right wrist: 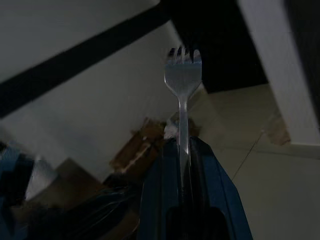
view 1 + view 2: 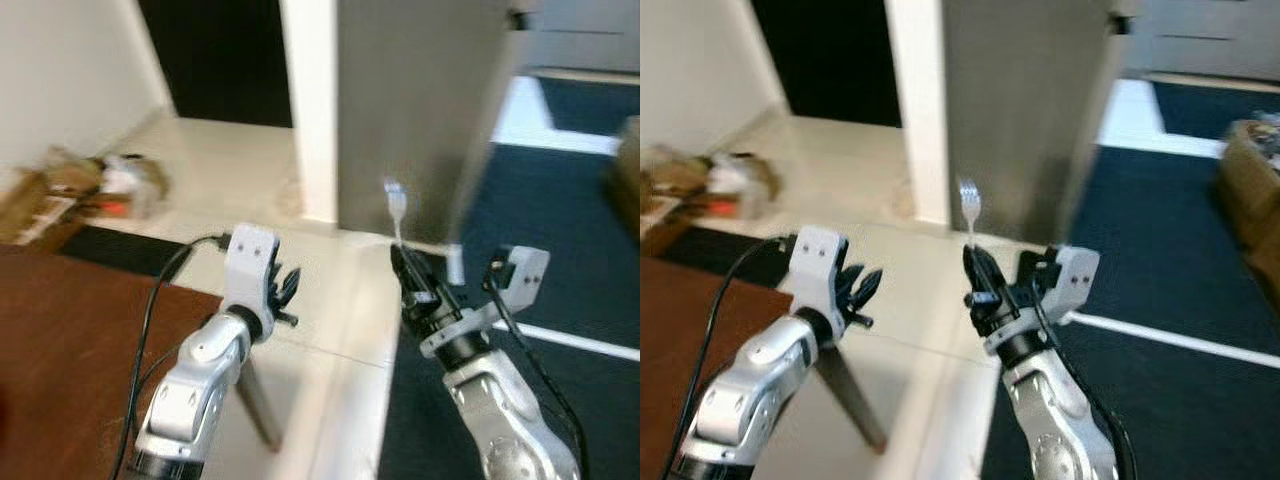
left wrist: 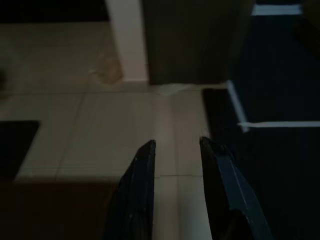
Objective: Setting the table
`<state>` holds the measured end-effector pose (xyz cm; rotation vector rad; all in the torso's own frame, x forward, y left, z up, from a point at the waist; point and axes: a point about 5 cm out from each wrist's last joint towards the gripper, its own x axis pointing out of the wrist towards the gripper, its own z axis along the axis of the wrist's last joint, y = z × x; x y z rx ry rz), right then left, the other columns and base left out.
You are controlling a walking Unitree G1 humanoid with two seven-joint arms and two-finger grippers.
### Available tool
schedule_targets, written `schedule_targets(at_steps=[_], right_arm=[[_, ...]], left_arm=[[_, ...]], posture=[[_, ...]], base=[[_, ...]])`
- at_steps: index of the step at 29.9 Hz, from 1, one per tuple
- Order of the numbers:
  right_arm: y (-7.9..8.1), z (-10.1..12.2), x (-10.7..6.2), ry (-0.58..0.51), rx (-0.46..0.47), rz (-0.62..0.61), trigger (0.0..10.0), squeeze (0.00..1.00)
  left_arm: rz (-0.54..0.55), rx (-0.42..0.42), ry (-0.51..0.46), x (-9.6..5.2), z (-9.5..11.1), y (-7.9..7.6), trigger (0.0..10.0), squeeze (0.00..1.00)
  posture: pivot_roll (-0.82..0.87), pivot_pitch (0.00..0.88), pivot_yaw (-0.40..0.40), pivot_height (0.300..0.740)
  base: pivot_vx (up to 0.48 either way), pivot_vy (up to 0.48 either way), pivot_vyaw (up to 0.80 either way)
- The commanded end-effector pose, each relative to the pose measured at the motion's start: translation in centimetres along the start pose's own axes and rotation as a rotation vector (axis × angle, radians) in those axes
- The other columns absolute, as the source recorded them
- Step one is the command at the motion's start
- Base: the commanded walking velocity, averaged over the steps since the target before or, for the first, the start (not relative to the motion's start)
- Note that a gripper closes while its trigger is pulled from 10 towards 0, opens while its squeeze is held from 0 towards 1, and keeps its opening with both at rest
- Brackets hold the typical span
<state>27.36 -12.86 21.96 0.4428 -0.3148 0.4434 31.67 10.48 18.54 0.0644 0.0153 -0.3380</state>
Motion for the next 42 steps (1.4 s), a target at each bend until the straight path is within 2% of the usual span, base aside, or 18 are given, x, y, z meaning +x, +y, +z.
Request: schedule_targets(at_steps=[1,17,42], right_arm=[[0.79,-0.2,-0.05,0.006,0.021,0.04,10.0,0.0],[0.72,-0.31,-0.09,0.018,0.011,0.048,10.0,0.0],[0.88,-0.46,-0.12,0.026,0.013,0.056,10.0,0.0]], left_arm=[[0.013,0.027,0.011,-0.51,-0.54,0.26,10.0,0.0],[0.009,0.026,0.007,-0.65,-0.51,-0.27,10.0,0.0],[0.047,0.029,0.02,-0.38,-0.36,0.03,10.0,0.0]], posture=[[0.03,0.098,0.126,0.74],[0.03,0.095,0.125,0.74],[0.04,0.105,0.13,0.74]], base=[[0.0,0.0,0.79],[0.0,0.0,0.79],[0.0,0.0,0.79]])
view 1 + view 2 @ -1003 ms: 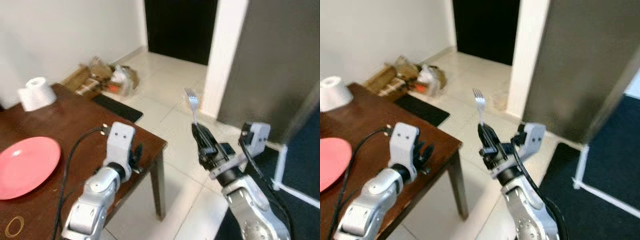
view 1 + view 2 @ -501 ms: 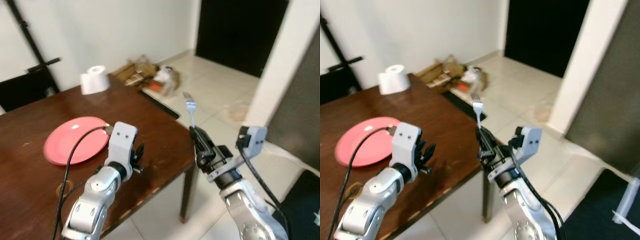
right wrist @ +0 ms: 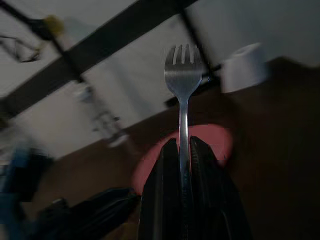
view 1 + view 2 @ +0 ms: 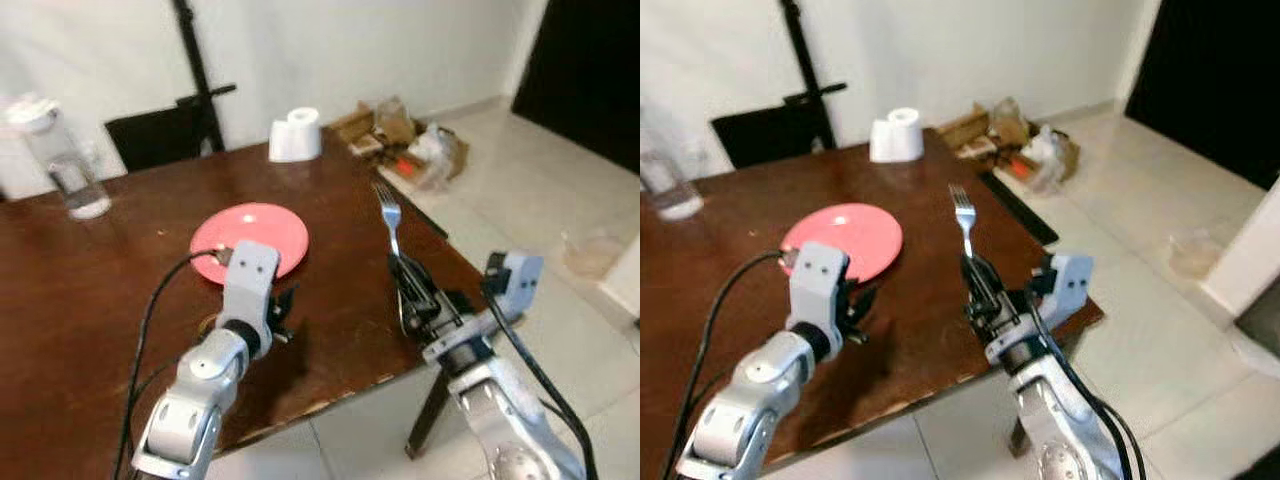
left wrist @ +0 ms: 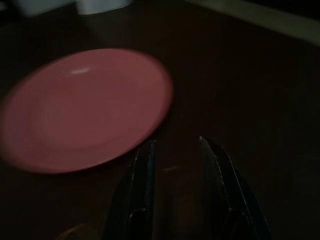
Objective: Setting the table
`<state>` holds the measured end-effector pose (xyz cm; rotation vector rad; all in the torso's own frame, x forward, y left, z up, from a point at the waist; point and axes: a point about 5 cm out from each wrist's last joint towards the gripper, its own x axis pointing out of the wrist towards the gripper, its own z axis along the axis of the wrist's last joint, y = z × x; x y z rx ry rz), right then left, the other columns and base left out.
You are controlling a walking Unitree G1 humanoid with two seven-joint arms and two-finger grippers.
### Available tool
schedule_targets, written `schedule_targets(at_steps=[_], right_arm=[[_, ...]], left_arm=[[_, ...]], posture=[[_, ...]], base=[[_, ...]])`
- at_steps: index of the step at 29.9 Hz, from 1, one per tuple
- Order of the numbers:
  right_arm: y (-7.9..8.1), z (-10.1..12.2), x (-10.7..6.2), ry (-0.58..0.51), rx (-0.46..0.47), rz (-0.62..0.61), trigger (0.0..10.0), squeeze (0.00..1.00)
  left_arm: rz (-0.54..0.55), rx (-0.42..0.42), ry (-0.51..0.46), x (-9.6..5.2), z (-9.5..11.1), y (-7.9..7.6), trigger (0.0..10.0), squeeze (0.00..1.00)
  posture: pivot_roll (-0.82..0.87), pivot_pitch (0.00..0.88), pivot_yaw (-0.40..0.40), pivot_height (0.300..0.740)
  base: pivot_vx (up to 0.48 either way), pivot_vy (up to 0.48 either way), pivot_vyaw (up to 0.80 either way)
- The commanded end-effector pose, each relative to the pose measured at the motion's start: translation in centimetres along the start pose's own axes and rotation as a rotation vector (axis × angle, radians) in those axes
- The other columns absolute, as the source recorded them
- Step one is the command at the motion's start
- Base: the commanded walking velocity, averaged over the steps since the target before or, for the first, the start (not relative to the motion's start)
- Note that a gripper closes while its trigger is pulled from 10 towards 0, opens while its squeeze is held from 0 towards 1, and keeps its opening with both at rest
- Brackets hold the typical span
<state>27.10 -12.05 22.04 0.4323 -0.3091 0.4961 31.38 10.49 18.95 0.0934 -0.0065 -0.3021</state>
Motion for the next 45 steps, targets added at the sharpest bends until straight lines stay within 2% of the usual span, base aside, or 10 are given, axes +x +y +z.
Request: schedule_targets(at_steps=[1,24,33,45], right_arm=[[0.09,-0.2,-0.2,0.008,0.013,0.006,10.0,0.0],[0.06,-0.22,-0.39,0.013,0.008,-0.004,10.0,0.0],[-0.14,-0.19,-0.39,0.011,0.01,-0.027,10.0,0.0],[-0.2,-0.11,-0.36,0.009,0.001,-0.032,10.0,0.0]], left_arm=[[0.01,-0.002,0.036,-0.11,-0.77,0.07,10.0,0.0],[0.04,0.008,0.067,0.14,-1.15,0.15,10.0,0.0],[0.047,0.019,0.056,0.32,-1.13,0.36,10.0,0.0],[0.049,0.022,0.043,0.47,-1.02,0.36,10.0,0.0]], posture=[[0.04,0.105,0.13,0.74],[0.04,0.114,0.126,0.74],[0.03,0.115,0.125,0.74],[0.03,0.112,0.125,0.74]], base=[[0.0,0.0,0.79],[0.0,0.0,0.76],[0.124,0.0,0.0],[0.48,0.0,0.0]])
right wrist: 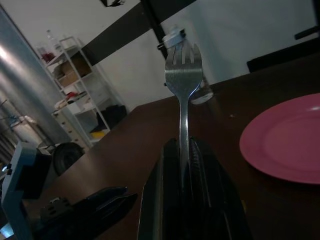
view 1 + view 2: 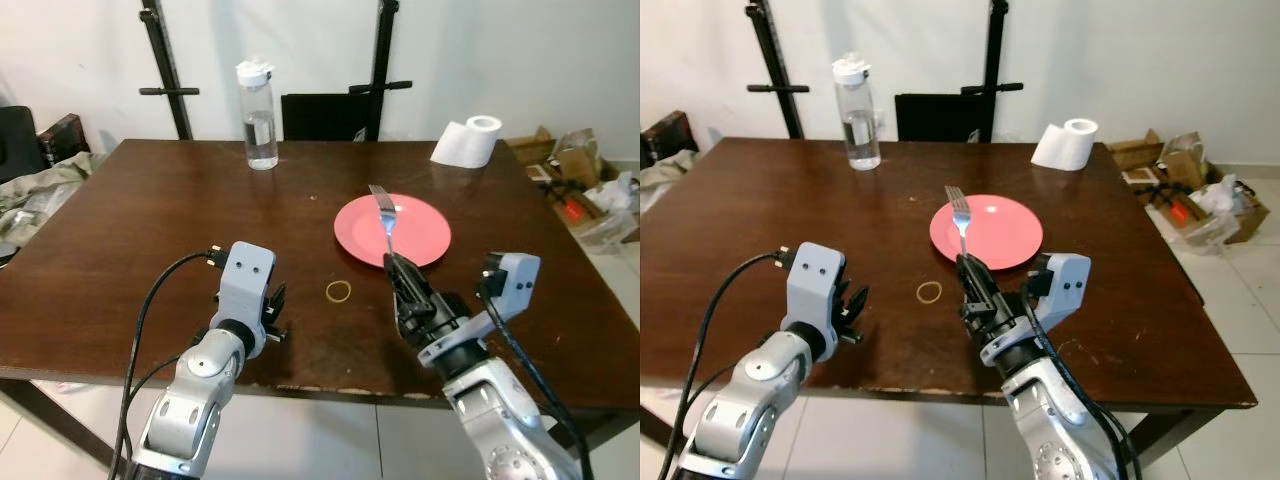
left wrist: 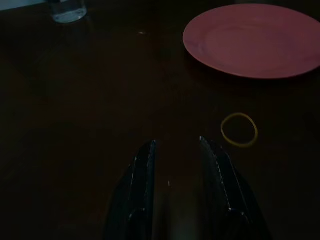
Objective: Setting the table
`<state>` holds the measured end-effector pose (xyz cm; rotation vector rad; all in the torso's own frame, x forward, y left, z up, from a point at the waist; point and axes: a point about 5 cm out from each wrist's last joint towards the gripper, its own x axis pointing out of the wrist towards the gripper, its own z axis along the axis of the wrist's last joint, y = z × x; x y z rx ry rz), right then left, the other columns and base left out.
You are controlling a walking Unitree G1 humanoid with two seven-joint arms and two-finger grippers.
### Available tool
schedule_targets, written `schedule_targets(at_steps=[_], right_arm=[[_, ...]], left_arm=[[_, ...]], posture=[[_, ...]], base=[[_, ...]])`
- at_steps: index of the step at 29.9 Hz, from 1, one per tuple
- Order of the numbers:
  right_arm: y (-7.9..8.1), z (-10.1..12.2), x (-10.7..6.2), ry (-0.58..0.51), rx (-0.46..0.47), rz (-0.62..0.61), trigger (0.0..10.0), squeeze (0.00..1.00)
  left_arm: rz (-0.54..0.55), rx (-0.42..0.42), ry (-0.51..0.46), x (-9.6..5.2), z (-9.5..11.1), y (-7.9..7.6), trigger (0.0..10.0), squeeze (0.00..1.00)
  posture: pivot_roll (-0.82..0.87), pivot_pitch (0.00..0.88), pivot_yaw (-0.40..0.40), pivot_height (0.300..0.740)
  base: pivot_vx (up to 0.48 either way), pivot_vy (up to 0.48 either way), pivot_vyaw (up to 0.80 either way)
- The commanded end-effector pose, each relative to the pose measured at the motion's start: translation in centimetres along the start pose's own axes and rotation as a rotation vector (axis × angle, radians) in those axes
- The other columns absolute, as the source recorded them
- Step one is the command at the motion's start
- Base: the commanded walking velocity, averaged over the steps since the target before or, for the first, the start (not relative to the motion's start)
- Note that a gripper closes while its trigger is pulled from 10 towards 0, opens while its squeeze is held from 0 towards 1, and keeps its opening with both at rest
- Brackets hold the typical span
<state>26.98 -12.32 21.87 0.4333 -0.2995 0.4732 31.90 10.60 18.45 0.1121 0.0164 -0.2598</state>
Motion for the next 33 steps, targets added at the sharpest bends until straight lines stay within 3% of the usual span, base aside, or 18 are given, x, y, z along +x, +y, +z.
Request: schedule_targets(at_steps=[1,16,33], right_arm=[[-0.01,-0.1,-0.08,0.005,0.002,-0.007,10.0,0.0],[-0.1,-0.09,-0.05,0.004,-0.001,-0.008,10.0,0.0],[-0.18,-0.19,-0.14,0.02,-0.007,-0.011,10.0,0.0]], left_arm=[[0.007,0.007,0.014,0.02,-0.48,0.13,10.0,0.0],[0.007,0.007,0.007,0.06,-0.47,0.03,10.0,0.0],[-0.022,-0.016,-0.016,-0.05,0.1,-0.41,10.0,0.0]], posture=[[0.03,0.112,0.125,0.74],[0.03,0.106,0.125,0.74],[0.03,0.111,0.127,0.74]], base=[[0.48,0.0,0.0],[0.44,0.0,0.0],[0.0,0.0,0.0]])
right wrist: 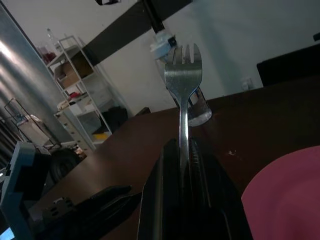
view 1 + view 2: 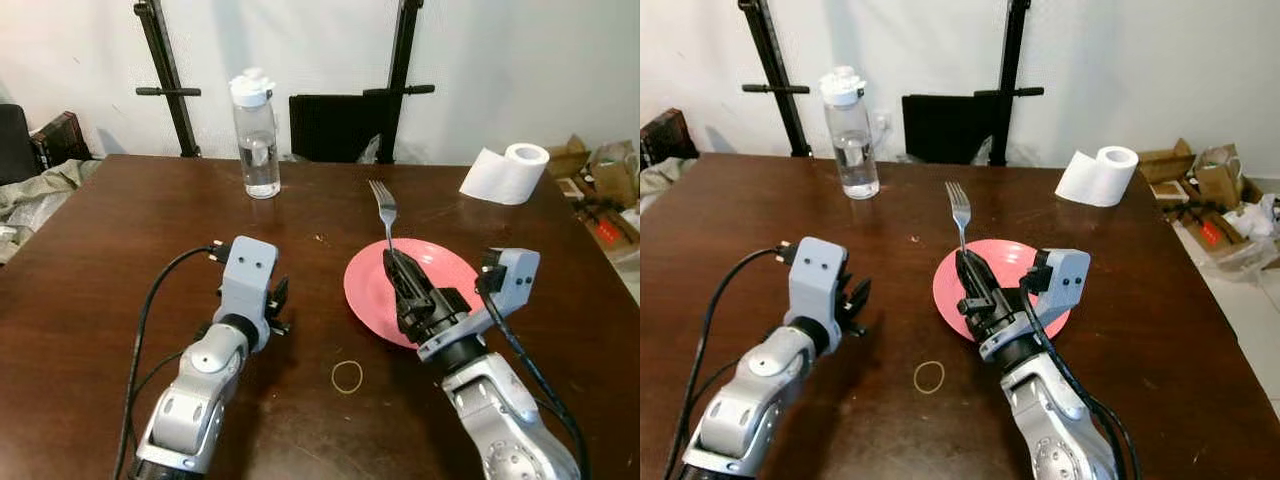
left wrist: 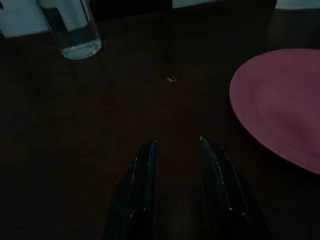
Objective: Setting the table
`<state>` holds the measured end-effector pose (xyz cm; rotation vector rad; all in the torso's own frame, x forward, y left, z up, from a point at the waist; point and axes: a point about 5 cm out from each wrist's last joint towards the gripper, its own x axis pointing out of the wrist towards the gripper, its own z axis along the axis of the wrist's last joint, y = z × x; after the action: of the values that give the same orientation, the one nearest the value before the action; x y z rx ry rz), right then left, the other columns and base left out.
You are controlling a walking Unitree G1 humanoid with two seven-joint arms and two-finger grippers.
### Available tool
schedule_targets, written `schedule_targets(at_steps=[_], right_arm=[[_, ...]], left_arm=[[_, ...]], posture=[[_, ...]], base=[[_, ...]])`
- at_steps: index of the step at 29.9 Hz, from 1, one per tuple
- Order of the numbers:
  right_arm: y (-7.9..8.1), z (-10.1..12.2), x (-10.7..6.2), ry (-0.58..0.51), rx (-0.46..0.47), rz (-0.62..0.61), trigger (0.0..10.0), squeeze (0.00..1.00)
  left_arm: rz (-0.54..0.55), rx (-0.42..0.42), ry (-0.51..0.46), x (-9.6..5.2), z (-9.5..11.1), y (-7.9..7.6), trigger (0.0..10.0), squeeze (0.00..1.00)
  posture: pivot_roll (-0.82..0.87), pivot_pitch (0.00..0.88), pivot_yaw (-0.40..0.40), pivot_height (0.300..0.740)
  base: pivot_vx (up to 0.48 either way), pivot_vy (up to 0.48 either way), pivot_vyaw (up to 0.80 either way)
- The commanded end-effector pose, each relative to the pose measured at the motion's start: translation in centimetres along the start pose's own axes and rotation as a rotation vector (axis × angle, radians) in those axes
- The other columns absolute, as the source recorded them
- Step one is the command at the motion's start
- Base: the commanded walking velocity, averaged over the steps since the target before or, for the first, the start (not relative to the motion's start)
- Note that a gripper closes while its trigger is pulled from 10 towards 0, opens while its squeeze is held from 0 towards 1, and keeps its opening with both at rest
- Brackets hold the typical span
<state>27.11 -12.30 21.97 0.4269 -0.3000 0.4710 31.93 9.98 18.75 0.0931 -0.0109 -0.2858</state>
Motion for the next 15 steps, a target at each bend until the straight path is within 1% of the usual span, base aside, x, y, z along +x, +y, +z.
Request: schedule_targets(at_steps=[1,2,3,4,5,6,7,9,10,11,13,15], right_arm=[[-0.2,-0.3,-0.3,0.024,-0.003,-0.01,10.0,0.0],[-0.2,-0.3,-0.3,0.024,-0.003,-0.01,10.0,0.0],[-0.6,-0.5,-0.6,0.08,-0.058,-0.018,10.0,0.0],[-0.9,-0.5,-0.7,0.104,-0.083,-0.026,10.0,0.0],[-0.9,-0.5,-0.7,0.104,-0.083,-0.026,10.0,0.0],[-1.3,-0.5,-1.0,0.132,-0.112,-0.04,10.0,0.0],[-1.3,-0.5,-1.0,0.132,-0.112,-0.04,10.0,0.0],[-2.1,-0.4,-1.5,0.172,-0.144,-0.069,10.0,0.0],[-2.8,-0.5,-1.9,0.207,-0.176,-0.105,10.0,0.0],[-3.4,-0.6,-2.2,0.228,-0.188,-0.136,10.0,0.0],[-3.4,-0.6,-2.2,0.228,-0.188,-0.136,10.0,0.0],[-6.0,-0.6,-3.5,0.287,-0.243,-0.299,10.0,0.0]], left_arm=[[0.002,-0.003,0.015,-0.2,-0.2,0.1,10.0,0.0],[0.002,-0.003,0.015,-0.2,-0.2,0.1,10.0,0.0],[-0.002,-0.005,0.018,-0.2,-0.3,0.2,10.0,0.0],[-0.004,-0.006,0.022,-0.2,-0.3,0.3,10.0,0.0],[-0.004,-0.006,0.022,-0.2,-0.3,0.3,10.0,0.0],[-0.004,-0.009,0.025,-0.2,-0.3,0.4,10.0,0.0],[-0.004,-0.009,0.025,-0.2,-0.3,0.4,10.0,0.0],[-0.006,-0.013,0.032,-0.2,-0.4,0.6,10.0,0.0],[-0.007,-0.013,0.034,-0.2,-0.4,0.7,10.0,0.0],[-0.01,-0.013,0.035,-0.1,-0.4,0.8,10.0,0.0],[-0.01,-0.013,0.035,-0.1,-0.4,0.8,10.0,0.0],[-0.028,-0.013,0.035,-0.1,-0.3,0.9,10.0,0.0]], posture=[[0.03,0.114,0.124,0.74],[0.03,0.114,0.124,0.74],[0.03,0.114,0.124,0.74],[0.03,0.116,0.123,0.74],[0.03,0.116,0.123,0.74],[0.03,0.116,0.122,0.74],[0.03,0.116,0.122,0.74],[0.03,0.117,0.121,0.74],[0.02,0.12,0.119,0.74],[0.02,0.121,0.119,0.74],[0.02,0.121,0.119,0.74],[0.02,0.124,0.118,0.74]], base=[[0.0,0.0,0.0],[0.0,0.0,0.0],[0.0,0.0,0.0],[0.0,0.0,0.0],[0.0,0.0,0.0],[0.0,0.0,0.0],[0.0,0.0,0.0],[0.0,0.0,0.0],[0.0,0.0,0.0],[0.0,0.0,0.0],[0.0,0.0,0.0],[0.0,0.0,0.0]])
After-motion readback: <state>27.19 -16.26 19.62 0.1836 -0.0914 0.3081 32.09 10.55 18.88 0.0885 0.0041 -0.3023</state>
